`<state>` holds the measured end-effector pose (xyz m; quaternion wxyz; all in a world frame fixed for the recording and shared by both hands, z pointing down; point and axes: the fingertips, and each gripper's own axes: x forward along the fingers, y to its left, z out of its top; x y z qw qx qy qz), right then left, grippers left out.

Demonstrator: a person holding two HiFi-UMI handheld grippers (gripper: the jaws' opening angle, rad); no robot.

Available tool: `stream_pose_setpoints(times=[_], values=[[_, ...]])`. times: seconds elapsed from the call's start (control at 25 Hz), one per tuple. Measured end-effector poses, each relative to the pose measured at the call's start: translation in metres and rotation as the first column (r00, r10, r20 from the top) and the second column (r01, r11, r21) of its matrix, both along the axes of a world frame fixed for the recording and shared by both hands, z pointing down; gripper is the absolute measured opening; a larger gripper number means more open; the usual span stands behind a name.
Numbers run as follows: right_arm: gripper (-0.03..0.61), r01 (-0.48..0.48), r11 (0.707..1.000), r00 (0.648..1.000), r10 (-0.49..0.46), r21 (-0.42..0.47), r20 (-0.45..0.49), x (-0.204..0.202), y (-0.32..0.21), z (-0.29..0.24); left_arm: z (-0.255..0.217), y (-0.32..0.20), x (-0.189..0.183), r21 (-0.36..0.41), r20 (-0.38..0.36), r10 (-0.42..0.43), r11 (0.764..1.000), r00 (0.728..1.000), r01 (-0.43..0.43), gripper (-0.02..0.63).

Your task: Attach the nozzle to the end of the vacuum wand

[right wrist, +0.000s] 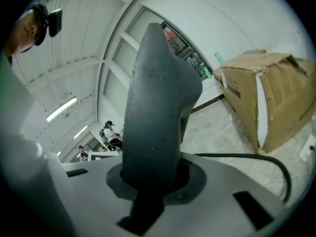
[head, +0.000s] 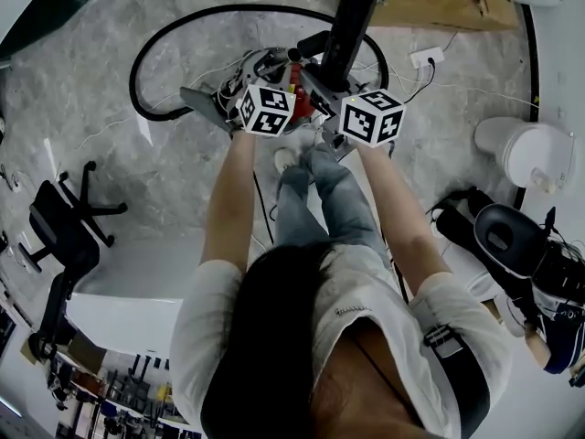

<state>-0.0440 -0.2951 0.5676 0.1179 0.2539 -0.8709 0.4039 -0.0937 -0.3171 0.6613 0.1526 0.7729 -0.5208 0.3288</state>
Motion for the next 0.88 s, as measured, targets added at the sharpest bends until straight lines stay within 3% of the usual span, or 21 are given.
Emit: stream_pose_setpoints(times=[0.2,0.4,0.6,0.88], values=[[0.072,0.032,0.991,0.994,-0.018,-0.128,0.11,-0.012,0.007,0.004,-0.002,0.007,-0.005,0.007,-0.009,-0.006,1.0,1.0,0.006,0.178],[0.072,0.058,0.982,0.989,-0.033,-0.179,0.141,-0.016,0.011,0.004,-0.004,0.011,-0.009,0.016,-0.009,-0.006,1.0,1.0,0.006,0.178],[0.072,0.132,0.952,0.973,-0.071,-0.275,0.221,-0.016,0.015,0.0,-0.006,0.012,-0.011,0.018,-0.021,0.003,1.0,1.0,-0.003,0.178],[0.072,0.138,0.949,0.978,-0.085,-0.283,0.192,-0.018,0.02,0.001,-0.007,0.015,-0.014,0.014,-0.03,0.004,1.0,1.0,-0.004,0.178]])
